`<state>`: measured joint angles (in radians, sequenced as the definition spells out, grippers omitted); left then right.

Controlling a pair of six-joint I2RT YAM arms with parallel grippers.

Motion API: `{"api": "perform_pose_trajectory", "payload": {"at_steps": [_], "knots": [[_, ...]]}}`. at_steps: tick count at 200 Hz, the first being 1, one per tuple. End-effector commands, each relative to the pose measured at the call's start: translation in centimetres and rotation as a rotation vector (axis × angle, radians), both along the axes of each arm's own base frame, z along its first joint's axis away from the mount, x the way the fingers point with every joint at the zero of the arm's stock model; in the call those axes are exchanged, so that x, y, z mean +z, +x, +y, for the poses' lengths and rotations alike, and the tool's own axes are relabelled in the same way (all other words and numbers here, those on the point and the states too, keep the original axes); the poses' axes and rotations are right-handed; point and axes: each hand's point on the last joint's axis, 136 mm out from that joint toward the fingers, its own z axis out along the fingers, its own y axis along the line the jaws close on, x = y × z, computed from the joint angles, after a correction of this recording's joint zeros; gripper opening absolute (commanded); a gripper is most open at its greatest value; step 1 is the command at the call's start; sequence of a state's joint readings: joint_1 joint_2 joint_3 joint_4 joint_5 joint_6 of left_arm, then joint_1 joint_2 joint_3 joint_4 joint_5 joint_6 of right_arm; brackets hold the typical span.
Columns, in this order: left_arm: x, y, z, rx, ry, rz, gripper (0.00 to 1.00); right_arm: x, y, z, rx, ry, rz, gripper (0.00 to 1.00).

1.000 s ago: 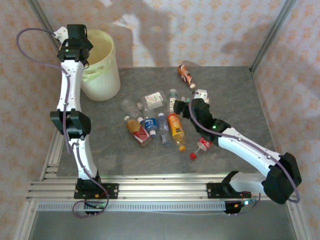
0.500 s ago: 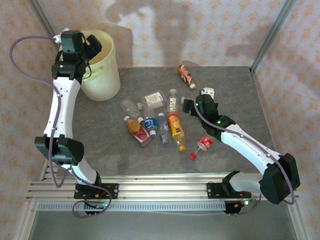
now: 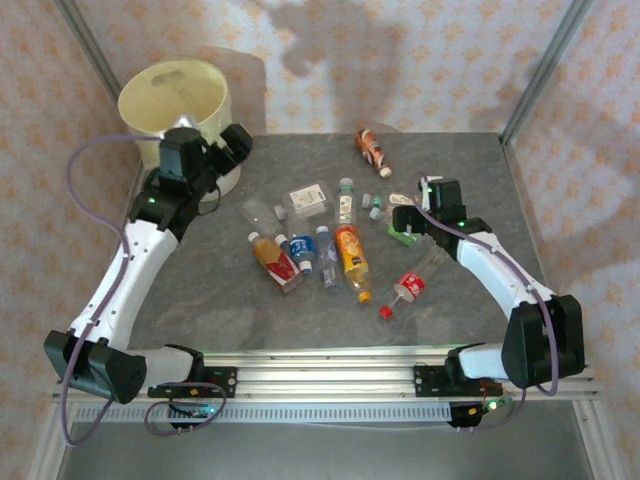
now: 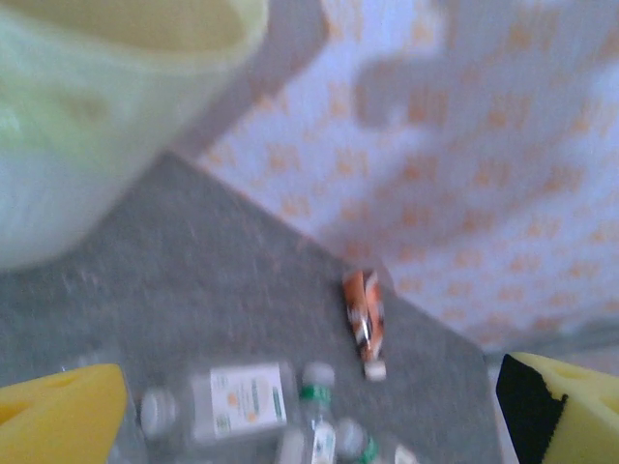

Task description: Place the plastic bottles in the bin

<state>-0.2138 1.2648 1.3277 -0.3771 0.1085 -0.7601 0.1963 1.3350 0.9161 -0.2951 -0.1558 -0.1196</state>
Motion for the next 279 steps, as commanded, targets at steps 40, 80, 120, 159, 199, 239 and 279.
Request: {"api": "perform_pose_trajectory", "payload": {"at_steps": [40, 80, 120, 159, 199, 239, 279], "knots": [[-5.3, -3.2, -0.8, 0.001, -0.014, 0.123, 1.00, -4.6, -0.6, 0.4, 0.256, -0.111, 0.142, 0.99], [-7.2, -4.5, 0.7, 0.077, -0.014, 0.145, 1.00, -7.3, -0.4, 0.9, 0.391, -0.171, 0.272, 1.00], [-7.6, -5.0, 1.2, 0.085, 0.030, 0.173, 1.00, -9.0, 0.5, -0.2, 0.426, -0.276, 0.302, 1.00], [-7.9, -4.8, 1.3, 0.090, 0.051, 0.193, 1.00, -10.2, -0.8, 1.2, 0.525, -0.243, 0.337, 0.97], [-8.5, -4.6, 1.6, 0.109, 0.067, 0.204, 1.00, -10.6, -2.1, 2.6, 0.599, -0.220, 0.359, 0.88], [-8.5, -4.9, 2.3, 0.136, 0.080, 0.194, 1.00, -11.3, -1.4, 2.5, 0.587, -0.284, 0.341, 0.84], [-8.8, -5.1, 2.4, 0.142, 0.078, 0.210, 1.00, -12.2, -1.8, 2.3, 0.587, -0.331, 0.365, 0.82]]}}
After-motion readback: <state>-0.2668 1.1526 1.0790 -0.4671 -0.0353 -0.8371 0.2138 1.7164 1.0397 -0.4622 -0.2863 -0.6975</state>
